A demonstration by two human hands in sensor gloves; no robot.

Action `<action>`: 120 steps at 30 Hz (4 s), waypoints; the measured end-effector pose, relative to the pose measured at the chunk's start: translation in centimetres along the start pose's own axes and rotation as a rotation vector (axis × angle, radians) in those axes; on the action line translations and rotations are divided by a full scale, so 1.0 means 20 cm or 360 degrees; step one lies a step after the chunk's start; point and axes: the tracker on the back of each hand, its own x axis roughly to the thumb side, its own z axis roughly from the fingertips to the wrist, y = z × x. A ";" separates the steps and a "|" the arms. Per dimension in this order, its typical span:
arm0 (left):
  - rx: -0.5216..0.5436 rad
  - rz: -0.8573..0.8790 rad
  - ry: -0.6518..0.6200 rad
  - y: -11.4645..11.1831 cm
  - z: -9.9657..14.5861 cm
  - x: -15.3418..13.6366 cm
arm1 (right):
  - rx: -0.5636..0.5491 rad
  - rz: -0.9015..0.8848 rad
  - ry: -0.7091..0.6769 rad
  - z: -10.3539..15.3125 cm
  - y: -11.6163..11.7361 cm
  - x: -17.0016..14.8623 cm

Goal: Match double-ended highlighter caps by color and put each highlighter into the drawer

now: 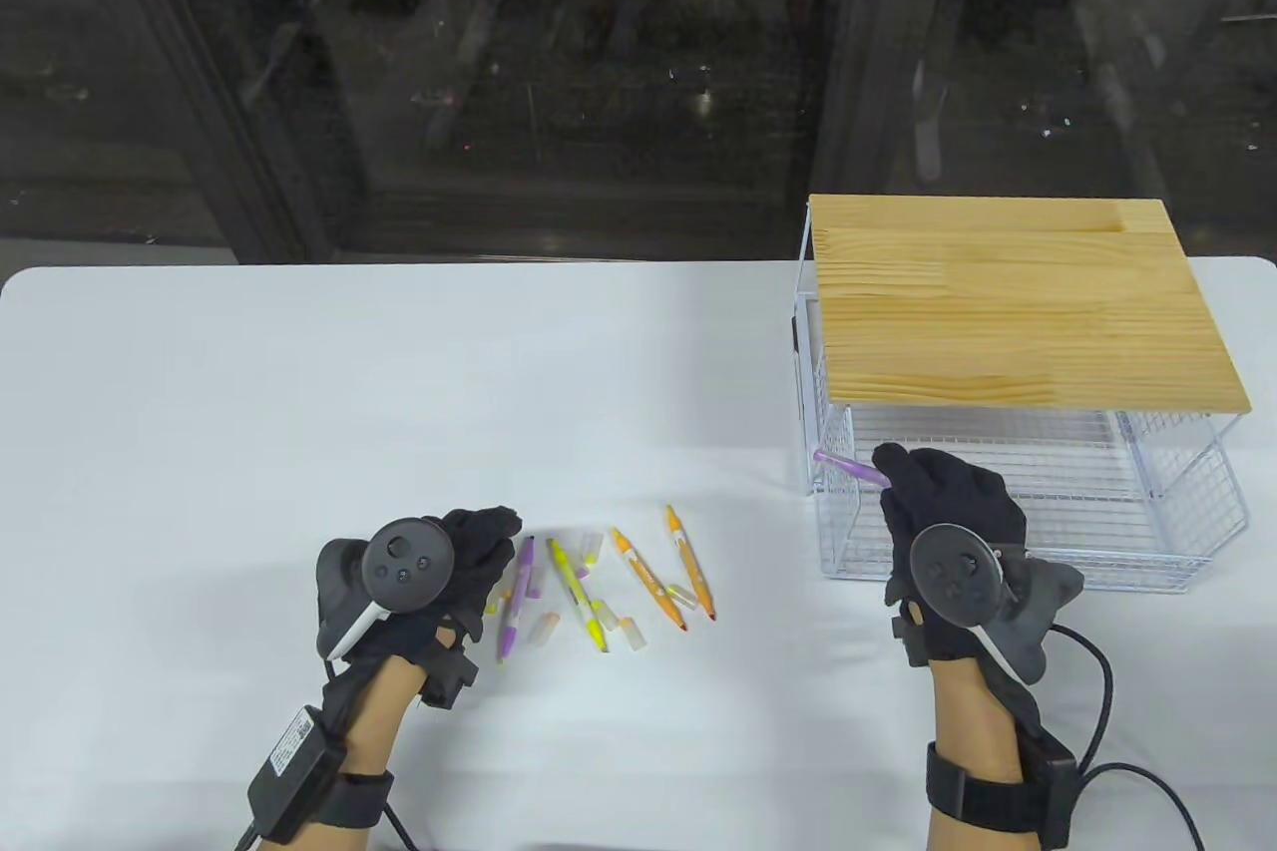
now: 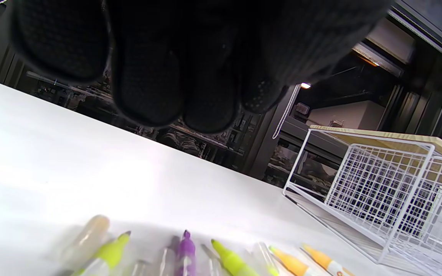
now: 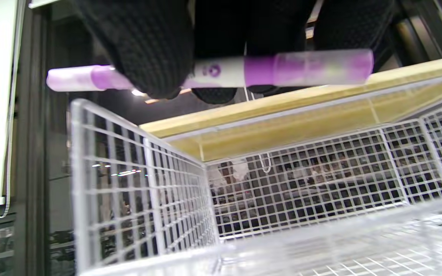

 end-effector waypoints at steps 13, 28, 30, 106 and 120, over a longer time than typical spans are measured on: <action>-0.0005 0.0022 0.0014 0.01 0.00 -0.02 | 0.0190 0.0051 0.0255 -0.03 0.08 -0.21; -0.0005 0.0016 0.0076 0.04 0.01 -0.07 | 0.0376 0.0051 0.0287 -0.03 0.10 -0.23; -0.0002 0.0028 0.0085 0.05 0.01 -0.07 | 0.0305 0.0037 0.0260 -0.03 0.08 -0.21; -0.0045 0.0020 0.0126 0.05 0.01 -0.08 | 0.0883 0.0251 -0.0216 0.05 0.61 0.67; -0.0053 0.0019 0.0139 0.05 0.01 -0.09 | 0.1024 0.0413 -0.0172 0.06 0.80 0.74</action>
